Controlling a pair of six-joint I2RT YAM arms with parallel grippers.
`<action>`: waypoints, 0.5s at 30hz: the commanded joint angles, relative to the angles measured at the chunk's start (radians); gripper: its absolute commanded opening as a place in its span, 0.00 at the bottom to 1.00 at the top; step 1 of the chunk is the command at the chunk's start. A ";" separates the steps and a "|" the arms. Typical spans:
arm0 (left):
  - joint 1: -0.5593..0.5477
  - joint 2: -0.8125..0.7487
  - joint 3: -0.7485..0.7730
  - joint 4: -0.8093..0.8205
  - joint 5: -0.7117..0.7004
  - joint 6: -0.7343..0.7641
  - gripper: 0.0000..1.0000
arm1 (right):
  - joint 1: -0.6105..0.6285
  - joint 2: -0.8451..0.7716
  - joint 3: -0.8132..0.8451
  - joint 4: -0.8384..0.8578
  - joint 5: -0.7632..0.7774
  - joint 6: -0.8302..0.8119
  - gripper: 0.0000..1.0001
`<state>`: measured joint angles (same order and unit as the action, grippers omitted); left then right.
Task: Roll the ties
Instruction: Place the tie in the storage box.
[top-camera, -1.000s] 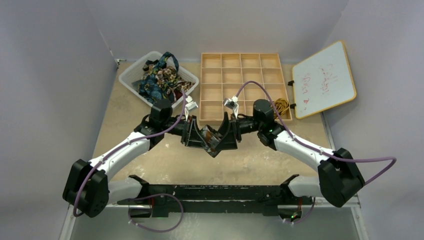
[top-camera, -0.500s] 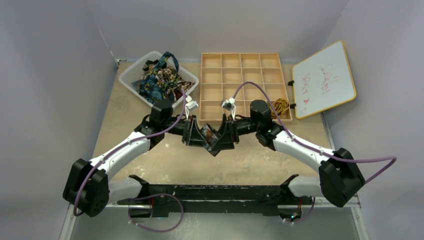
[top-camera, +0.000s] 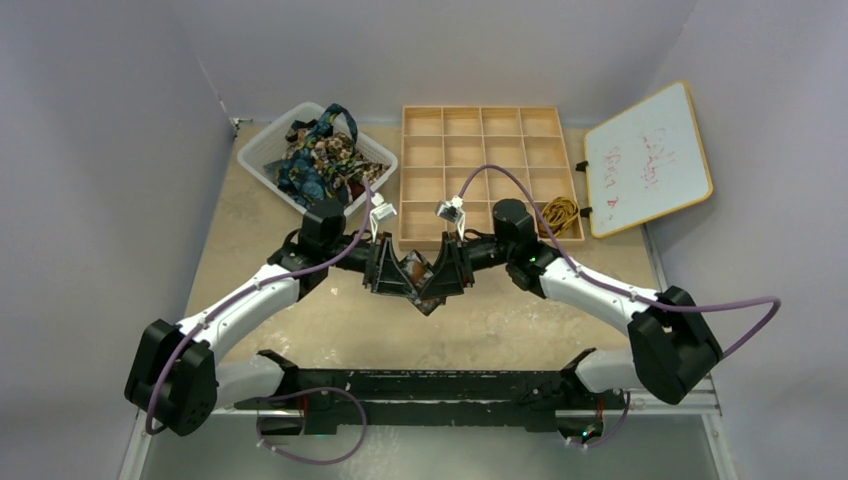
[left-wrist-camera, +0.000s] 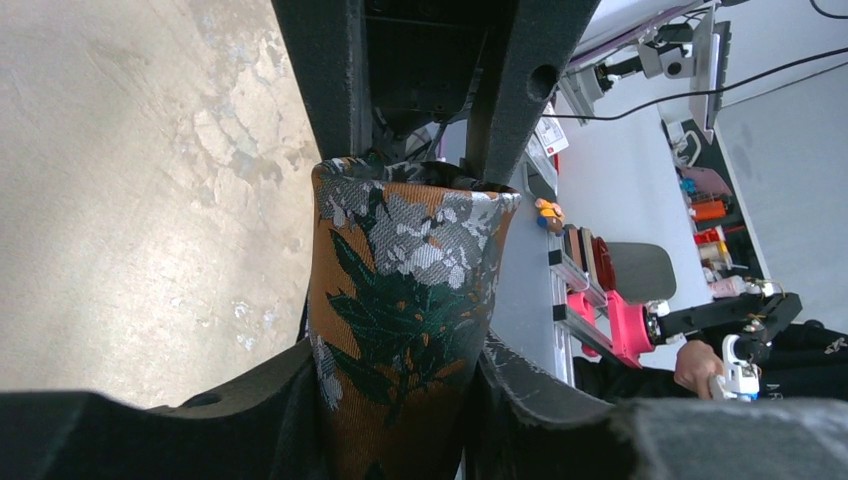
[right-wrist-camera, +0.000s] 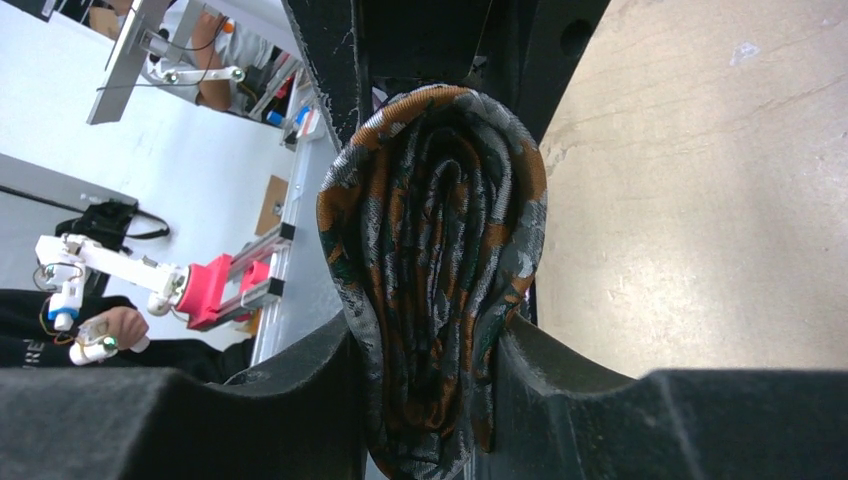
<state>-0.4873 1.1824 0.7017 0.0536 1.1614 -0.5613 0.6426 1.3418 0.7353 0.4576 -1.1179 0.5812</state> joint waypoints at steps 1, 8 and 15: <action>0.000 -0.027 0.039 0.047 -0.086 0.010 0.43 | 0.025 0.003 0.039 0.012 -0.032 -0.005 0.39; 0.001 -0.051 0.029 0.041 -0.141 -0.002 0.53 | 0.025 0.016 0.038 -0.015 -0.015 -0.017 0.30; 0.003 -0.074 0.016 0.034 -0.175 -0.011 0.61 | 0.024 0.014 0.037 -0.060 0.030 -0.026 0.26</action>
<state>-0.4873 1.1500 0.7013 0.0341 1.0531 -0.5644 0.6468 1.3548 0.7403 0.4416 -1.1049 0.5789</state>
